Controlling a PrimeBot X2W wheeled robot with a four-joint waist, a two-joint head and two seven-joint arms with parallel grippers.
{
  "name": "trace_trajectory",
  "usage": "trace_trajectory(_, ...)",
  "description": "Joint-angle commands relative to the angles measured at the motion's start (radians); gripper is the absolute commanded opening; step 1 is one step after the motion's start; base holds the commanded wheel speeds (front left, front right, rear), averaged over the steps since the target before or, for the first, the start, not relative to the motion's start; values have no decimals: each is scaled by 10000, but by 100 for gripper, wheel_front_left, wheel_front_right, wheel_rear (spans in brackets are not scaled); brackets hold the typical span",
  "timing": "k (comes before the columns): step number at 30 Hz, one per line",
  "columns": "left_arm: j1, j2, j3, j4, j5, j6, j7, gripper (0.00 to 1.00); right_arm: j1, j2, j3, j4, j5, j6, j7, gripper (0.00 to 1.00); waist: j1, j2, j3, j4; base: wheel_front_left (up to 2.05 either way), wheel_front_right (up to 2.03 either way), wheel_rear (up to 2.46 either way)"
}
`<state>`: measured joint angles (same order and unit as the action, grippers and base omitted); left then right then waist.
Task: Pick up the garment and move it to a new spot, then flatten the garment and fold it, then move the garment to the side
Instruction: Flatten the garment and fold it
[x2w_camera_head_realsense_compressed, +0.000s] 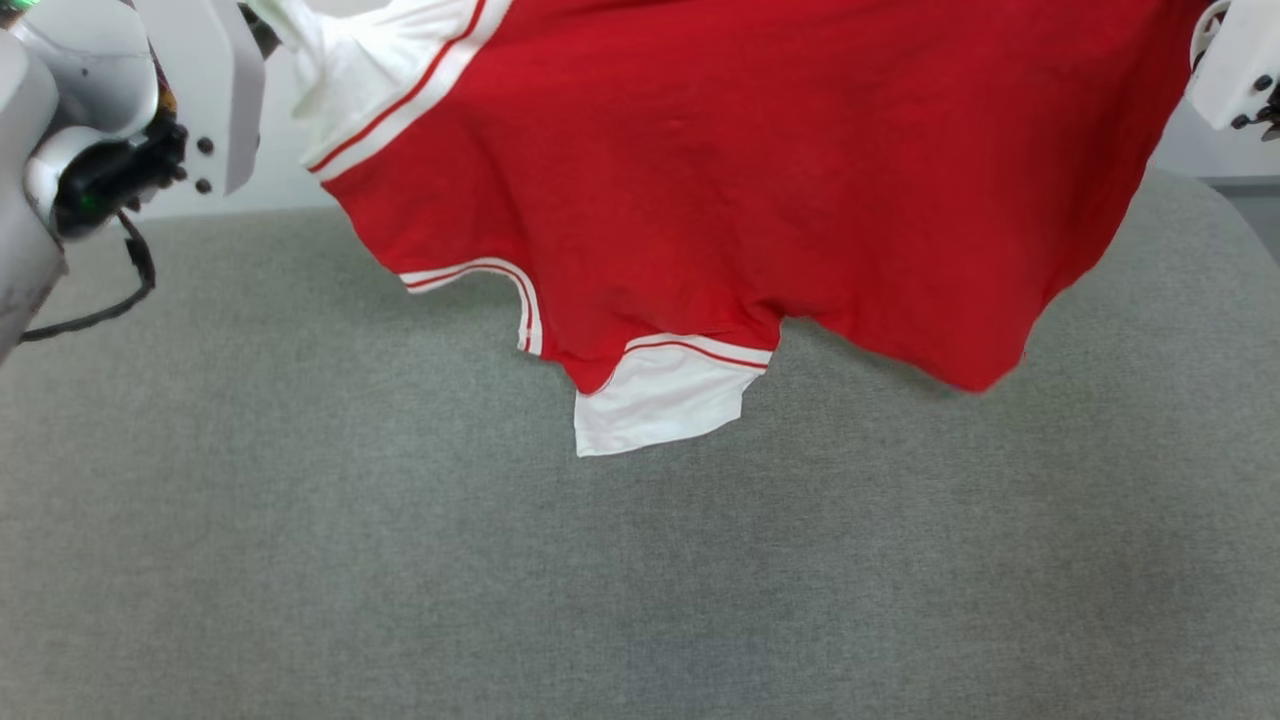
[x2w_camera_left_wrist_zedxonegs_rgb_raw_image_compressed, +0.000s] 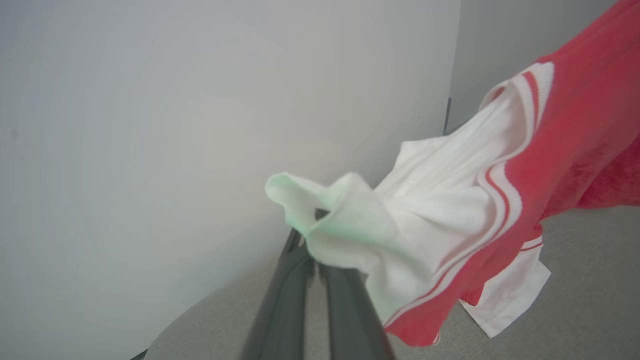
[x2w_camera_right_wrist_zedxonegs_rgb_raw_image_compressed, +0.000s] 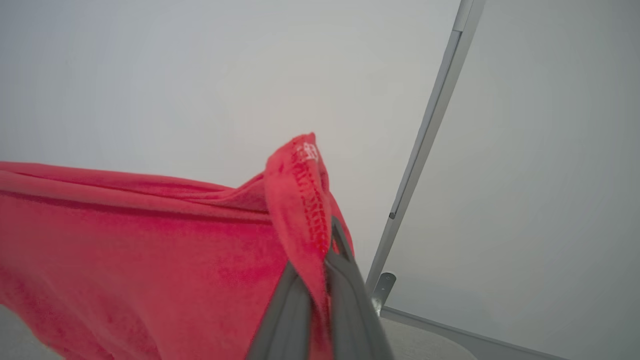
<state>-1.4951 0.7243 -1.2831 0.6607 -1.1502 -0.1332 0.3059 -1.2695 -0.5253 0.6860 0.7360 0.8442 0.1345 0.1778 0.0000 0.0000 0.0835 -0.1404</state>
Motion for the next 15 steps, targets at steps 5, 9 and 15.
trace_trajectory(5, -260, -35, 2, 489, 263, 49, -242, 0, -311, 196, 31, 234, 17, -71, -50, 0, 0, 0, 403, 99, 0, 0, 0)
trace_trajectory(9, -791, -255, 8, 971, 696, 47, -737, 0, -742, 690, 42, 683, -246, -68, -342, 0, 0, 0, 875, 54, 0, 0, 0)
trace_trajectory(15, -2214, -827, 11, 2008, 1490, 44, -1597, 0, -1891, 1569, -160, 1879, -1003, -56, -1707, 0, 0, 0, 1794, -22, 0, 0, 0)
